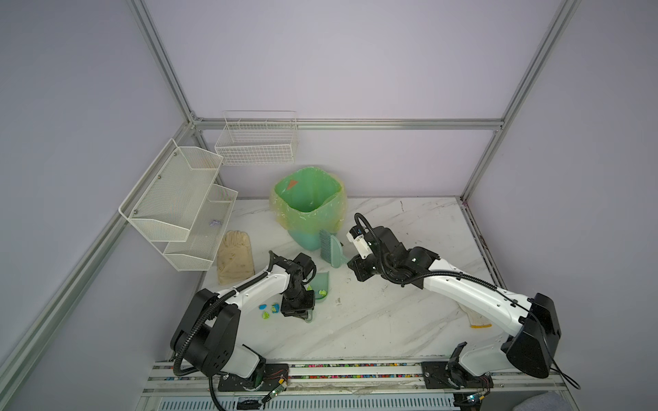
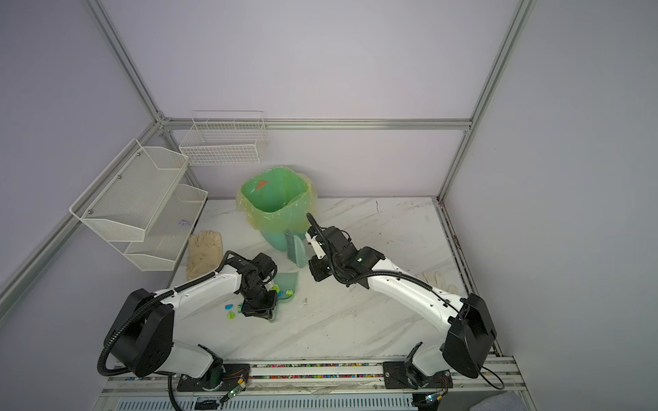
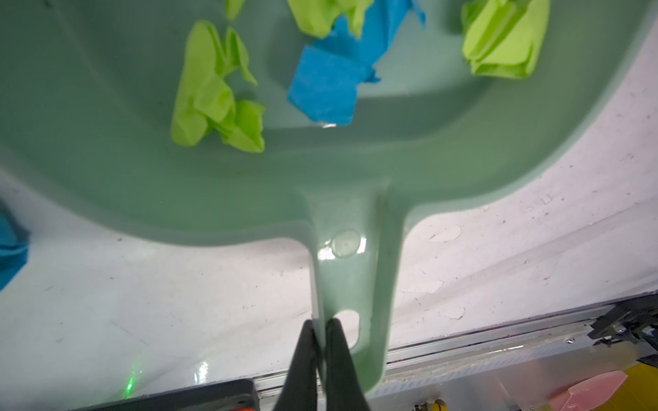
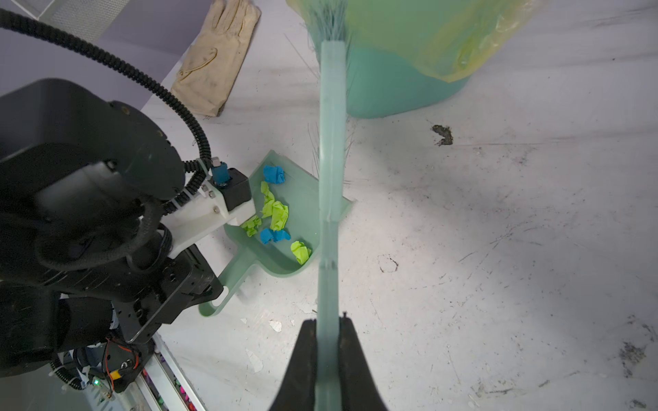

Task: Sweep away the paper scraps from the table
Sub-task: 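Lift the dustpan with the left gripper while the right raises the brush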

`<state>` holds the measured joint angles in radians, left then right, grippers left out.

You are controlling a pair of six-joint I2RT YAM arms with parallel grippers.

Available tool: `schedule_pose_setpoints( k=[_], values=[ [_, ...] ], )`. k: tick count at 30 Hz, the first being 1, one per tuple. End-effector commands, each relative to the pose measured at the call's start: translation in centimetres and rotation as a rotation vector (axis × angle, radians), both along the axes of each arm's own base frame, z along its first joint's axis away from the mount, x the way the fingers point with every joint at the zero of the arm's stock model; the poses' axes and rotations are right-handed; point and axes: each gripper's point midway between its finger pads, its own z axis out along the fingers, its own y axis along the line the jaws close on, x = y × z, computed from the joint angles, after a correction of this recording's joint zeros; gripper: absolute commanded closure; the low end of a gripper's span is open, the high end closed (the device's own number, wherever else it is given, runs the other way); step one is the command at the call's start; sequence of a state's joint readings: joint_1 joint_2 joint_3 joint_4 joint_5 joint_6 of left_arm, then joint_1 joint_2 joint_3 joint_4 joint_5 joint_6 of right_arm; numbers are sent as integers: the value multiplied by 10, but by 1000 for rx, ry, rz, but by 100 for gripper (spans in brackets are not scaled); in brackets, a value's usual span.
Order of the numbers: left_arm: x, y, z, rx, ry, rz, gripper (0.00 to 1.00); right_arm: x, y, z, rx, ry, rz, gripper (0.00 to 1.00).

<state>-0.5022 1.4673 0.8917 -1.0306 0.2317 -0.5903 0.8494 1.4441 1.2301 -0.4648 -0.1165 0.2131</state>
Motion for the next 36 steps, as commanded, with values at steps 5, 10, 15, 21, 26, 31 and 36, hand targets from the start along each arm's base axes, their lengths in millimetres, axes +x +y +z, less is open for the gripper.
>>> schedule_pose_setpoints(
  k=[5, 10, 15, 21, 26, 31, 36],
  values=[
    [15, -1, 21, 10, -86, 8, 100, 8, -12, -14, -16, 41, -88, 100],
    [16, 3, 20, 37, -94, 32, 100, 12, -13, -20, -6, 54, -106, 100],
    [18, 6, 36, 14, -153, 69, 100, 17, -14, -30, -19, 64, -125, 100],
    [23, 25, 44, 39, -207, 165, 100, 18, -18, -26, -13, 55, -129, 100],
    [24, 40, 46, 75, -215, 229, 100, 18, -30, -21, -4, 49, -148, 100],
    [26, 52, 47, 82, -236, 302, 100, 16, -42, -21, 3, 53, -165, 100],
    [22, 75, 57, 164, -250, 314, 100, 17, -52, -15, 14, 49, -185, 100]
  ],
)
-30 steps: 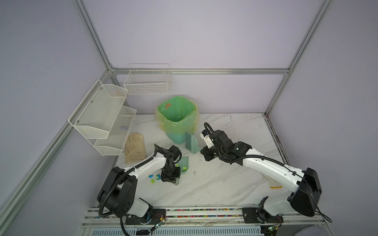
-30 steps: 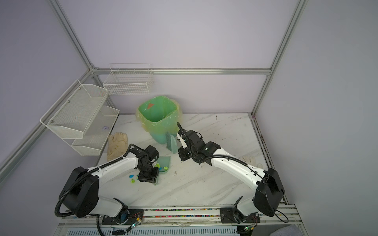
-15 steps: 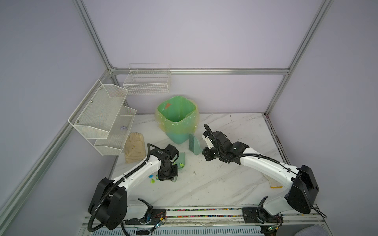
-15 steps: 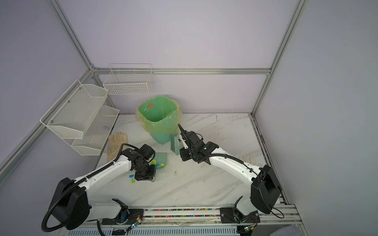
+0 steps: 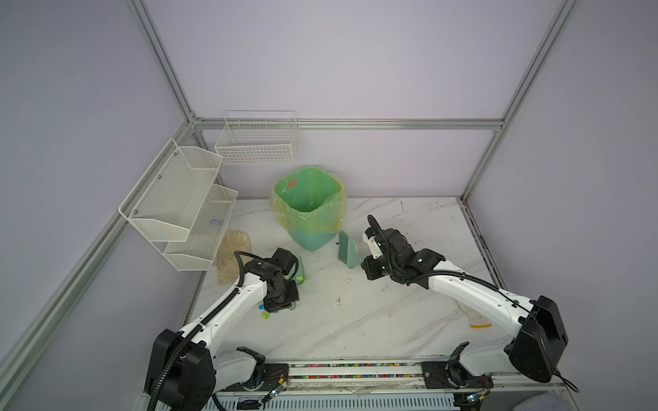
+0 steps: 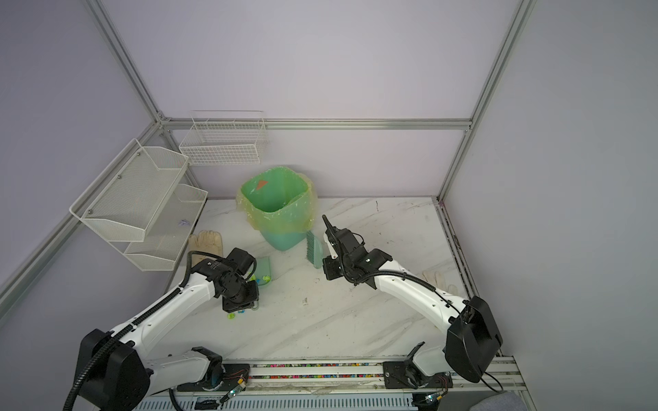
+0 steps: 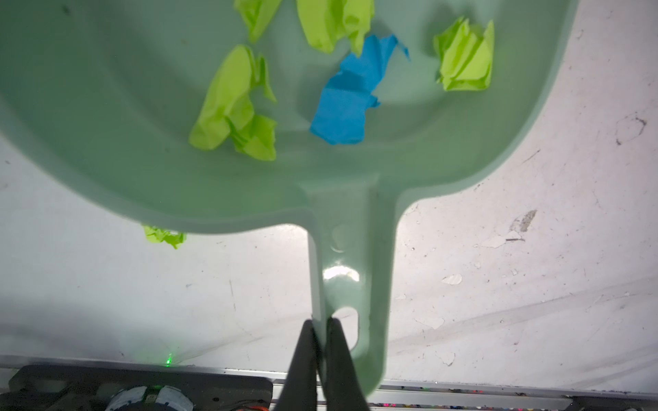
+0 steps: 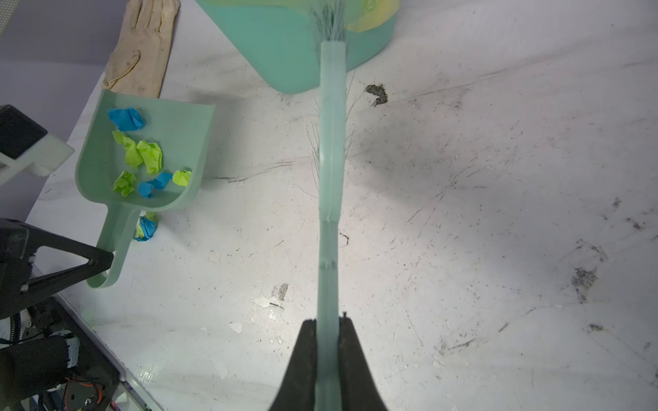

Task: Sweep away the paper scraps from the table
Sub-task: 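Lift the dustpan with the left gripper while the right raises the brush, then carry the scrap-filled dustpan toward the green bin with the left gripper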

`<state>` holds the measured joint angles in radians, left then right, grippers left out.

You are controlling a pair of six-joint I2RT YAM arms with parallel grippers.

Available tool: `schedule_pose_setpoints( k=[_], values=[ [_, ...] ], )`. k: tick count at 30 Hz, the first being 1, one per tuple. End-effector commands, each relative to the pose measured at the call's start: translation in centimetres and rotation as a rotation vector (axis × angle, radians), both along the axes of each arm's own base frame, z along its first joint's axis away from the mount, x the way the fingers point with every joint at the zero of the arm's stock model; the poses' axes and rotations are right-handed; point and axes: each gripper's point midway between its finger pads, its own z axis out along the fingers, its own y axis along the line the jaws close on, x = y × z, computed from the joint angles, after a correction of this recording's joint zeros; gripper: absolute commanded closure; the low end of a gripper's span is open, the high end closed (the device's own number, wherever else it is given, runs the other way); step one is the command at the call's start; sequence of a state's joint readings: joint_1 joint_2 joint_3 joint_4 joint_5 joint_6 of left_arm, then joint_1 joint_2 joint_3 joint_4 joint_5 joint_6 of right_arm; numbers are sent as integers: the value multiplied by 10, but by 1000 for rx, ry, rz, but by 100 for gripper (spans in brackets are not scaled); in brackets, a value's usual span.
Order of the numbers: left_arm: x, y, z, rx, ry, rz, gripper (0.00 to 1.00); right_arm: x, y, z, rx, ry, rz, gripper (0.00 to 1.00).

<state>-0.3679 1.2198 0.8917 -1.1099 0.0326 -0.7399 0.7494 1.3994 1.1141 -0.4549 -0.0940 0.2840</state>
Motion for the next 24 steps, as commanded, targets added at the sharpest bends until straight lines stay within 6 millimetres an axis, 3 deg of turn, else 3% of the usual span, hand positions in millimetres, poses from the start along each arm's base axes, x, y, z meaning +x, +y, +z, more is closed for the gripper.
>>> schedule_pose_setpoints(
  k=[1, 13, 24],
  values=[
    [1, 21, 16, 73, -31, 30, 100, -1, -7, 18, 42, -28, -19, 100],
    [11, 70, 55, 191, -89, 94, 100, -5, -14, 22, 65, -24, -26, 100],
    [31, 77, 91, 211, -131, 66, 100, -8, -23, 25, 57, -30, -41, 100]
  ],
)
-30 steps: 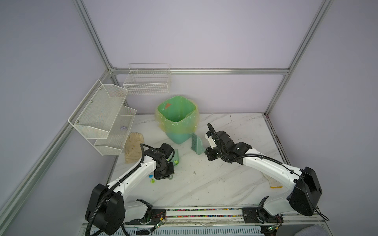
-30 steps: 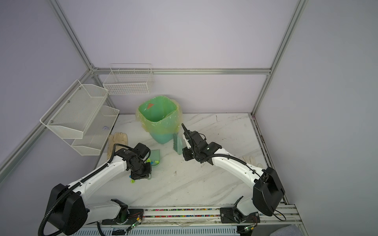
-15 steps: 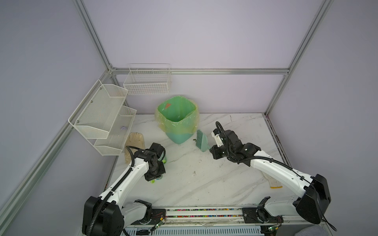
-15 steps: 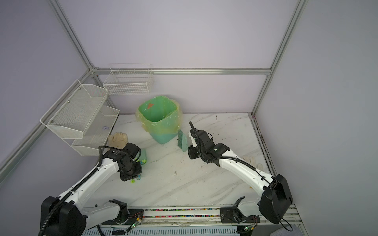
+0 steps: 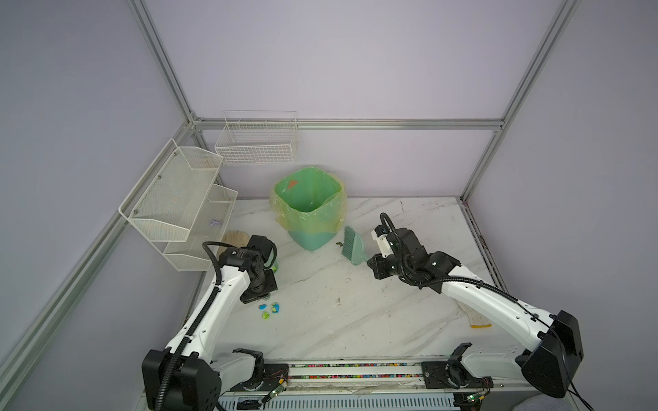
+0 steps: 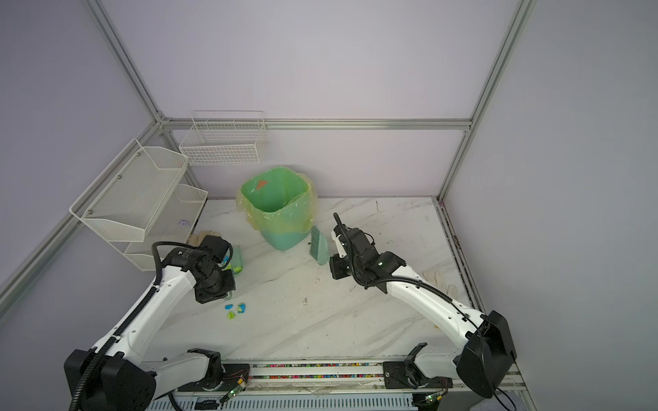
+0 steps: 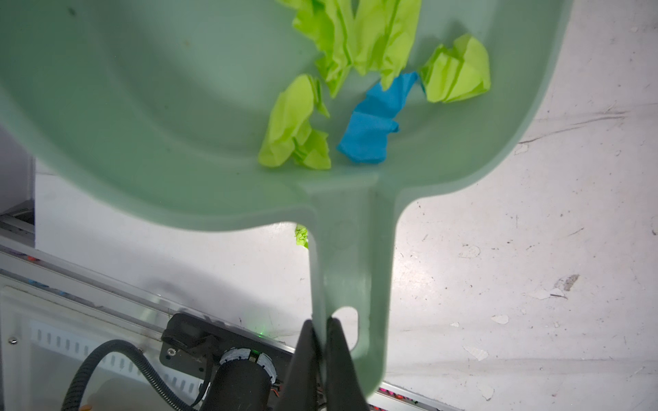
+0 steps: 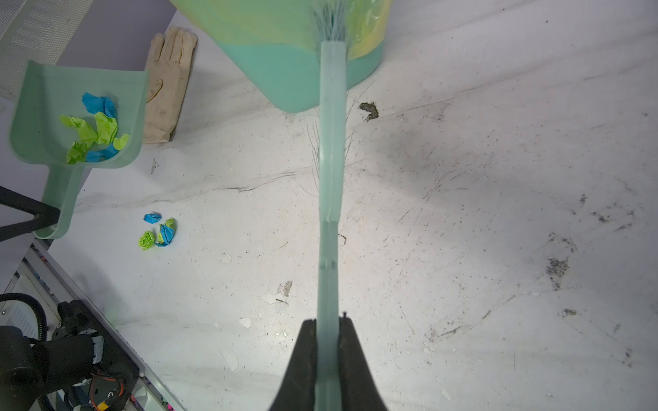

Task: Sweep away the paper scraps from the table
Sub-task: 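Carry the scrap-filled dustpan toward the green bin with the left gripper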

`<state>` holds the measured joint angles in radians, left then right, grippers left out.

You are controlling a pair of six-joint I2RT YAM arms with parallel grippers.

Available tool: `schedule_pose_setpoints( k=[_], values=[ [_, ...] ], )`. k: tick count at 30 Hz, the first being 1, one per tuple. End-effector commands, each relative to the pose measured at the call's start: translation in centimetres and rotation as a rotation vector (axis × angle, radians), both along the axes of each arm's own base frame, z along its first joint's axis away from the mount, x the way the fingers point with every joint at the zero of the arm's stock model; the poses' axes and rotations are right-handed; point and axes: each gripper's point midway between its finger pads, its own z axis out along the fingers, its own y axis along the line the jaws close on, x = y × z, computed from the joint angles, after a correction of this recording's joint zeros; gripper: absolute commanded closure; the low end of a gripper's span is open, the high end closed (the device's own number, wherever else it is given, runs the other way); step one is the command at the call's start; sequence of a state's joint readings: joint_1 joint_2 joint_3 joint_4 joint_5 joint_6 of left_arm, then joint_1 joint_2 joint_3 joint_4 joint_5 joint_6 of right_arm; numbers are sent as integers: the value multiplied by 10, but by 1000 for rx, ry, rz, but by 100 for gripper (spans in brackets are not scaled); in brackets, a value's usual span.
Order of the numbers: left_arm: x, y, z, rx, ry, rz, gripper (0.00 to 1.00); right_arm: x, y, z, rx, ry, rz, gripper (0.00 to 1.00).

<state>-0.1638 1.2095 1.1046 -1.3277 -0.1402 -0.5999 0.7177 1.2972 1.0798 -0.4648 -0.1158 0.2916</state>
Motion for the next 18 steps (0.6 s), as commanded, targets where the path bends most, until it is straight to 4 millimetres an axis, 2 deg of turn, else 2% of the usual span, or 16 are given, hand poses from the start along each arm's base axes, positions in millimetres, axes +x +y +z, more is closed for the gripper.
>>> schedule_pose_setpoints(
  k=[1, 7, 11, 18],
  values=[
    [17, 8, 37, 49, -80, -28, 100, -2, -7, 3, 1, 1, -22, 100],
    [25, 18, 65, 100, -122, -39, 100, -3, -10, -1, -2, 5, -27, 100],
    [31, 12, 77, 72, -151, -68, 100, -3, -10, 0, -1, 8, -24, 100],
    [38, 22, 103, 132, -193, -61, 100, -3, -10, -1, -4, 6, -21, 100]
  ],
)
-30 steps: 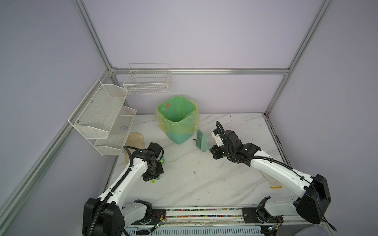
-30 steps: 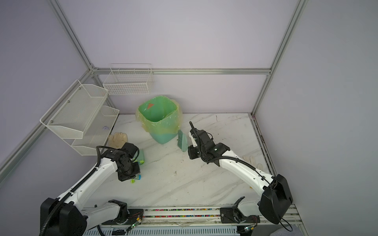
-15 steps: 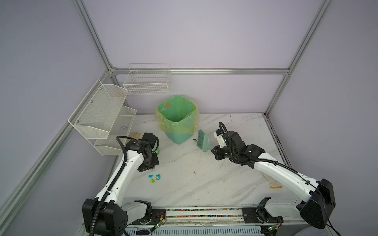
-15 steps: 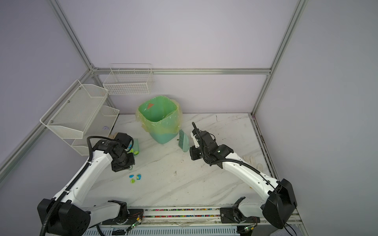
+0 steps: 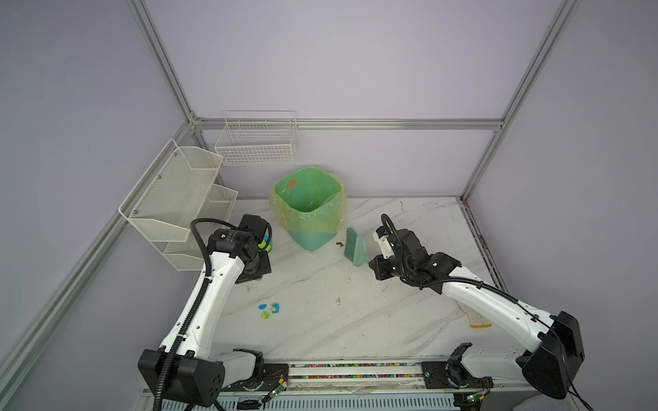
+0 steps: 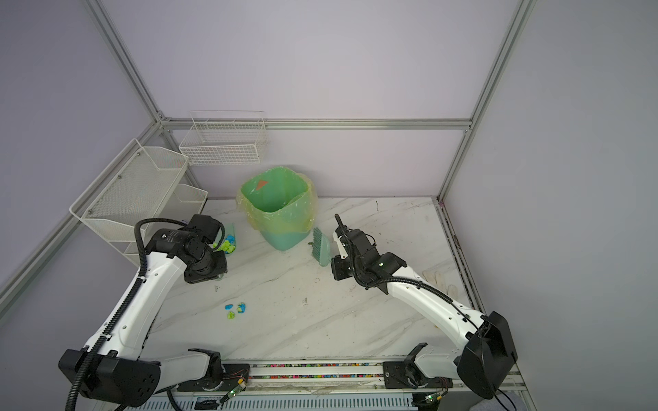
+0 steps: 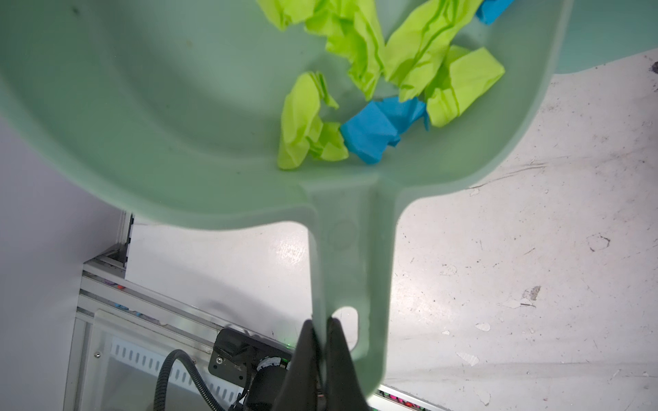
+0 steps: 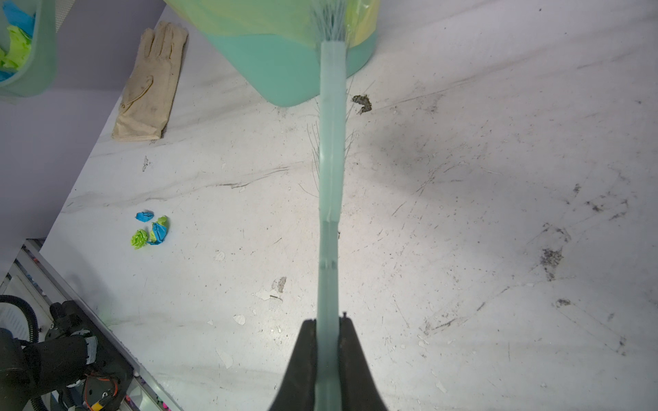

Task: Sweep away the paper scraps from the table
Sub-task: 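Carry the scrap-filled dustpan toward the green bin with the left gripper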

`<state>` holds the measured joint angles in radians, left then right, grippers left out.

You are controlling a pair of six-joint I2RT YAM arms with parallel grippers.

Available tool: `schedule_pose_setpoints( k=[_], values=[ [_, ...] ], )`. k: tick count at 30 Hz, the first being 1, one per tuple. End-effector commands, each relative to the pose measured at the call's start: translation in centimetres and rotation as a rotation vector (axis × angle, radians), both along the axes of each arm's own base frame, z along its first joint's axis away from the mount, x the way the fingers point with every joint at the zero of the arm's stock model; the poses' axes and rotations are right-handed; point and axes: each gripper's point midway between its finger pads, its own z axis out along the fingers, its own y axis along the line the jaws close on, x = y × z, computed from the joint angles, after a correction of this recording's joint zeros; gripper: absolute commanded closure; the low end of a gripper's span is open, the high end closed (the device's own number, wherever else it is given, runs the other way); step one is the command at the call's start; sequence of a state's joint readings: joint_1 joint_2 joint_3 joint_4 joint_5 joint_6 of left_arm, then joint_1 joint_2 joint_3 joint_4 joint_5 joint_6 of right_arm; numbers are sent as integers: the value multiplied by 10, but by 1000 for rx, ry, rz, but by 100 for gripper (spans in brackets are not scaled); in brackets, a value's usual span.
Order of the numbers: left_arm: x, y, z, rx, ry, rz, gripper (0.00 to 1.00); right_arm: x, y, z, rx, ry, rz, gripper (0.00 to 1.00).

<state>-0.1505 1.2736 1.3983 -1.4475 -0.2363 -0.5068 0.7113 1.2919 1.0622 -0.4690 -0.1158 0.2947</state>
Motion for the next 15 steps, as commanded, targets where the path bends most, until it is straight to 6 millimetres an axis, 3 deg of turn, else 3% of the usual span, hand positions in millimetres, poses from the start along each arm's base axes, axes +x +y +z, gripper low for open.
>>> schedule_pose_setpoints(
  k=[1, 8, 11, 15],
  values=[
    [10, 9, 37, 38, -94, -3, 100, -1, -6, 5, 4, -10, -11, 100],
    [28, 6, 66, 14, -216, 19, 100, -1, -6, 6, 4, -15, -8, 100],
    [39, -9, 70, -54, -232, -40, 100, -1, -7, 7, 3, -17, -8, 100],
    [45, -7, 82, -33, -246, -44, 100, -2, -8, 9, 8, -21, -8, 100]
  ],
)
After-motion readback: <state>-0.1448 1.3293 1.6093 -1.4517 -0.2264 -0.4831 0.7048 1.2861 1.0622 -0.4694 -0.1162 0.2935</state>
